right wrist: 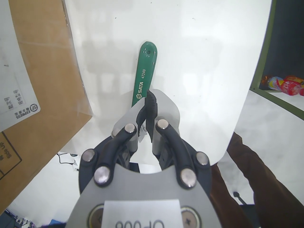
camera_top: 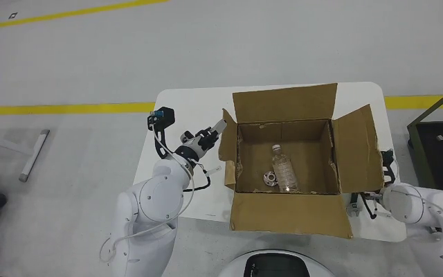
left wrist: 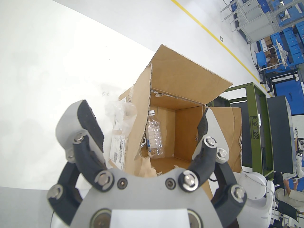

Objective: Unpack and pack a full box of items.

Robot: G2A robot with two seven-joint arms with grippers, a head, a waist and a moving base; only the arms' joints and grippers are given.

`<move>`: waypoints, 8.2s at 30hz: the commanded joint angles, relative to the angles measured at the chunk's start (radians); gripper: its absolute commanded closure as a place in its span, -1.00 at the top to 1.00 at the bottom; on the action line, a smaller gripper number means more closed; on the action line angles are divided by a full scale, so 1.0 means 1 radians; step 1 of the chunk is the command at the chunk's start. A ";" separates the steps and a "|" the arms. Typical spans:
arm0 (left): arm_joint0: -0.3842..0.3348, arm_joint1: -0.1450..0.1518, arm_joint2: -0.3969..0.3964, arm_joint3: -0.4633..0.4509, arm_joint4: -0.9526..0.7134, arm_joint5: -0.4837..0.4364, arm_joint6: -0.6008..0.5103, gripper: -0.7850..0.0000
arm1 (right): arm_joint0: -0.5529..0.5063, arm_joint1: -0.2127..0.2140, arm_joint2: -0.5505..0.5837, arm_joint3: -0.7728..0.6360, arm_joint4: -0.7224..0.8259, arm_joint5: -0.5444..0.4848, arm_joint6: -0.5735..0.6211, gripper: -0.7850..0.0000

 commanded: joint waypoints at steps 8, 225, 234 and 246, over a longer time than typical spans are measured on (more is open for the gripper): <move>0.000 0.000 0.000 0.000 0.000 0.000 0.000 1.00 | 0.000 0.001 0.004 -0.007 -0.009 0.003 0.005 1.00; 0.027 0.000 0.002 0.018 -0.014 -0.024 0.030 -1.00 | 0.236 0.034 -0.066 0.244 1.086 -0.340 -0.197 -1.00; 0.074 0.003 0.015 0.069 0.027 -0.053 0.096 -1.00 | 0.262 0.045 0.004 0.287 1.166 -0.371 -0.259 -1.00; 0.083 -0.003 0.036 0.146 -0.015 -0.082 0.141 -1.00 | 0.353 0.062 0.112 0.474 1.261 -0.322 -0.385 -1.00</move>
